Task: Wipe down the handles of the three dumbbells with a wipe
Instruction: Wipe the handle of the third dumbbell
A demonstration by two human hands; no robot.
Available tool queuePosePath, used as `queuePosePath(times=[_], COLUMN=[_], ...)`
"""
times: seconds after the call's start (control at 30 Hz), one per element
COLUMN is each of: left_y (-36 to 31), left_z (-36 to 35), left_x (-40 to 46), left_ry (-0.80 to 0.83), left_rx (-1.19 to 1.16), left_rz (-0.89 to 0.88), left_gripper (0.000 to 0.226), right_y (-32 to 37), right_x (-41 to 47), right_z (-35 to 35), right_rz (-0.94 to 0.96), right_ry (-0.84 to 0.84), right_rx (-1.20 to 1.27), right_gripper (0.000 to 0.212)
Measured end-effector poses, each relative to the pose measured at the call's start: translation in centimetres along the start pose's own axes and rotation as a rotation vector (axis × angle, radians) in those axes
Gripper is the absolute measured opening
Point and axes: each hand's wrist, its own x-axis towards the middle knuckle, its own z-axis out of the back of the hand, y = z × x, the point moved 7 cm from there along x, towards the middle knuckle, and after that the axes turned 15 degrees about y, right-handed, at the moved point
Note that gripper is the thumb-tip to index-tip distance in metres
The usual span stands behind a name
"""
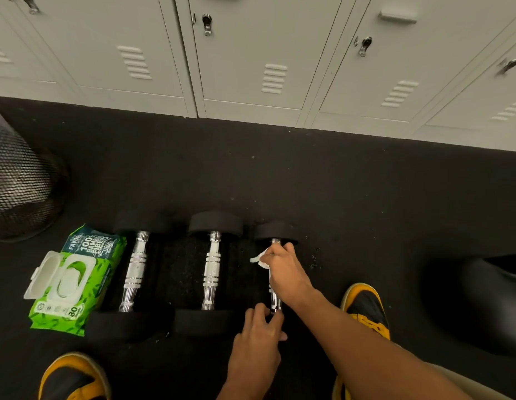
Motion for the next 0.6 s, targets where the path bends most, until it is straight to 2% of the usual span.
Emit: queuePosePath(times=[0.4, 0.6], left_y=[-0.1, -0.1], left_z=[0.2, 0.5], left_x=[0.0, -0.4], left_ry=[0.003, -0.035], left_rx=[0.007, -0.012], left_rz=[-0.022, -0.038], left_gripper=[0.046, 0.044], right_y=[0.1, -0.7], right_x=[-2.4, -2.1], right_z=[-2.3, -4.0], right_rz=[0.075, 0.105], right_ry=[0.054, 0.136], right_rx=[-0.022, 0.026], right_gripper=[0.047, 0.031])
